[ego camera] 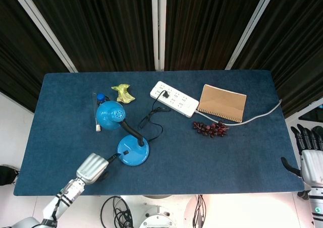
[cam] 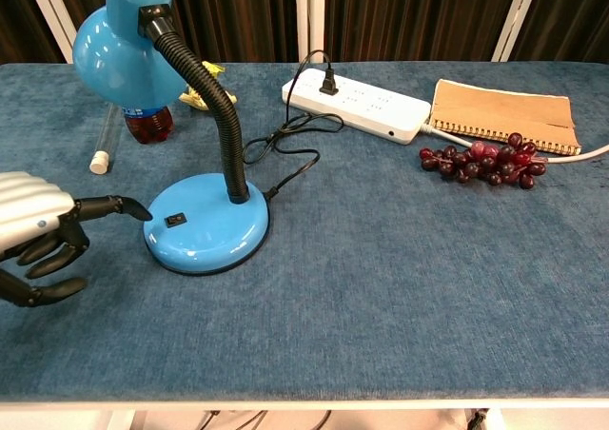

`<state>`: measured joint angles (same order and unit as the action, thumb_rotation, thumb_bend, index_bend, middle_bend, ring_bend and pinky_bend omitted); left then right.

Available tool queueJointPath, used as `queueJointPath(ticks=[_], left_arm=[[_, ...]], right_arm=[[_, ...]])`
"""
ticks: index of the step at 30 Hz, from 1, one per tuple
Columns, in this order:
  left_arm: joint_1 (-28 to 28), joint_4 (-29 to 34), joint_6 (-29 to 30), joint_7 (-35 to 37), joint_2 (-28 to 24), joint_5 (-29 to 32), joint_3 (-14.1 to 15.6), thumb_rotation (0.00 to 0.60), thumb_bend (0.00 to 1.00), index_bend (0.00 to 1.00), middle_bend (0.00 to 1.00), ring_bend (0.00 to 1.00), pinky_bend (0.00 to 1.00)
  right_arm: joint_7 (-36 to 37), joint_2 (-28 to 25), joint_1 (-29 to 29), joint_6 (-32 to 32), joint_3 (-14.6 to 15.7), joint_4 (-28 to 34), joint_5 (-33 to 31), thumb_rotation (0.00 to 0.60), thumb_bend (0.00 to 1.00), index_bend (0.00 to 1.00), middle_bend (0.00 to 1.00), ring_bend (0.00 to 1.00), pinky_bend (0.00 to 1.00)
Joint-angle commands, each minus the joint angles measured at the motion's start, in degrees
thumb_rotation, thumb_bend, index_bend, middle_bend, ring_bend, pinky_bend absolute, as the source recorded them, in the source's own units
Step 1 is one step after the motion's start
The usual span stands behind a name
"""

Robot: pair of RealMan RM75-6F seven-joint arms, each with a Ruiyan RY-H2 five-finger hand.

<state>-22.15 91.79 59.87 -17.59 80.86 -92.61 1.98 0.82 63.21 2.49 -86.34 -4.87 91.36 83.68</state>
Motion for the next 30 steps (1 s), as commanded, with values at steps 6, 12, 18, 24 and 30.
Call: queueJointPath(ticks=[6,12,18,24,30], left_arm=[[-1.21,-0.76,0.42,-0.30,1.15,0.35,-0.31,0.600,0.38,0.12,0.80,0.74,0.73],[-1.99,-0.97,-1.41,-0.90,1.21,2.44,0.05,0.600,0.38,0.12,0.80,0.74,0.73],[-2.44,-1.78,-1.65,-1.16,1.84,3.38,0.36,0.600,0.38,0.12,0.80,0.74,0.72],[-2.66,-2.54,-0.81,-0.48,2.28,3.02,0.73,0.600,0.38,0.12,0.80,0.74,0.72],[-2.99,-2.79,-0.25,-0.14,2.57,2.46,1.16,0.600,0.38,0.12,0.80,0.74,0.72]], right_arm=[[0.53,0.03,-0.04,0.20,0.09,-0.38,0.03,0.600,0.18,0.00,0.00,0.00,0.00],[0.80,0.12,-0.07,0.26,0.07,-0.64,-0.01,0.600,0.18,0.00,0.00,0.00,0.00],[1.06,0.22,0.19,1.26,-0.08,-0.79,-0.87,0.600,0.18,0.00,0.00,0.00,0.00],[1.14,0.35,0.20,1.45,-0.12,-1.06,-1.08,0.600,0.18,0.00,0.00,0.00,0.00],[1.32,0.28,0.18,1.47,-0.13,-1.12,-1.07,0.600,0.18,0.00,0.00,0.00,0.00]])
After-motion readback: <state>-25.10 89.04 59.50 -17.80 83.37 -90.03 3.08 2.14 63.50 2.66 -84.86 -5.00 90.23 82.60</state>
